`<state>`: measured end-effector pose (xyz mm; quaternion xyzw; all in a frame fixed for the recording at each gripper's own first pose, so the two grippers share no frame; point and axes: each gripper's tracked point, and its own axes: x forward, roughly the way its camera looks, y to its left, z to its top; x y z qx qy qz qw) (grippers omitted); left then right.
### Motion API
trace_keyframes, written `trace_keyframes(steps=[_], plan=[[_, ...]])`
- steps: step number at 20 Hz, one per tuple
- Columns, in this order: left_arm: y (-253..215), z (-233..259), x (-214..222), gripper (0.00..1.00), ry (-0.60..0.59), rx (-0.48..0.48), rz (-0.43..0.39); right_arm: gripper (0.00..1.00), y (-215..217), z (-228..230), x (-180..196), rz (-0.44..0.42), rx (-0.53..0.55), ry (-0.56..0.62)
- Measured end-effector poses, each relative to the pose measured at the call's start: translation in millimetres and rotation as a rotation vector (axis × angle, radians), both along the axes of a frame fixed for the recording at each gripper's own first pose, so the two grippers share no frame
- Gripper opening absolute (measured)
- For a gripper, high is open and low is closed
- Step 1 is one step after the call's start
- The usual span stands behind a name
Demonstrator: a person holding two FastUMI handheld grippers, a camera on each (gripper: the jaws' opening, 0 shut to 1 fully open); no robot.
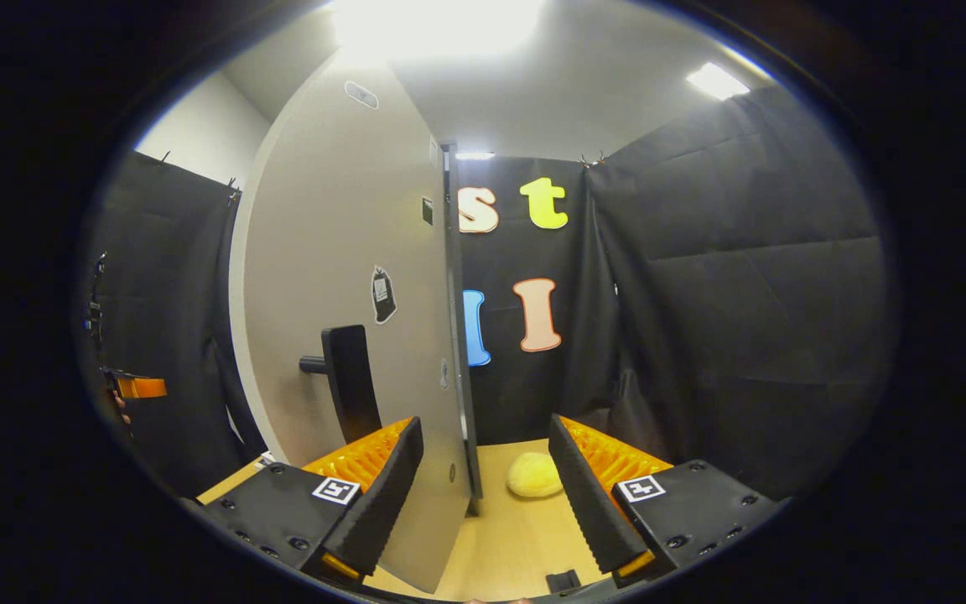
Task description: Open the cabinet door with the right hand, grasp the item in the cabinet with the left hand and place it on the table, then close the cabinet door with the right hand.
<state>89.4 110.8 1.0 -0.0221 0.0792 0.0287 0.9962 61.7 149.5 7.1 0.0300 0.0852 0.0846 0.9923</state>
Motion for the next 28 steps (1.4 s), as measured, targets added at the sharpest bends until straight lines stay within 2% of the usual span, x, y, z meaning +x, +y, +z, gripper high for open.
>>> trace_keyframes(steps=[2, 3, 4, 5, 7, 8, 9, 10, 15, 20, 24, 26, 28], plan=[[9.0, -4.1, 4.1, 0.87, 0.005, -0.007, -0.002, 0.91, 21.4, -2.5, -0.9, 0.024, 0.017, 0.014], [13.1, -5.5, 6.3, 0.87, 0.008, -0.009, -0.002, 0.95, 33.1, -2.0, -1.0, 0.039, 0.018, 0.013], [17.8, -8.5, 9.4, 0.87, 0.012, -0.009, -0.002, 0.91, 43.7, -3.1, 0.0, 0.048, 0.013, 0.014], [21.1, -9.1, 10.6, 0.87, 0.014, -0.009, -0.004, 0.96, 52.7, -6.8, 2.2, 0.058, 0.003, 0.019], [27.2, -12.0, 15.7, 0.87, 0.018, -0.013, -0.004, 0.96, 74.6, -7.6, 7.1, 0.089, 0.01, 0.017], [30.2, -13.0, 18.5, 0.87, 0.019, -0.018, -0.005, 0.91, 85.6, -9.4, 9.6, 0.103, 0.019, 0.023], [32.3, -12.0, 20.2, 0.87, 0.019, -0.022, -0.008, 0.91, 96.5, -10.3, 12.6, 0.116, 0.024, 0.025], [35.3, -12.5, 22.1, 0.87, 0.017, -0.023, -0.01, 0.96, 108.3, -10.6, 14.3, 0.13, 0.024, 0.025], [54.0, -14.1, 32.1, 0.87, 0.016, -0.018, -0.021, 0.97, 186.5, -18.1, 21.3, 0.239, 0.031, 0.032], [56.4, -27.7, 39.4, 0.87, 0.021, -0.075, -0.044, 0.98, 228.2, -33.2, 28.8, 0.248, -0.067, 0.038], [41.9, -37.7, 42.5, 0.87, 0.027, -0.113, -0.036, 0.97, 220.5, -27.5, 39.5, 0.275, -0.091, 0.041], [32.4, -34.3, 43.0, 0.87, 0.018, -0.105, -0.007, 0.98, 195.1, -27.1, 54.5, 0.23, -0.075, 0.045], [13.2, -29.7, 42.5, 0.87, 0.013, -0.092, 0.018, 0.97, 164.6, -26.6, 62.8, 0.22, -0.031, 0.056]])
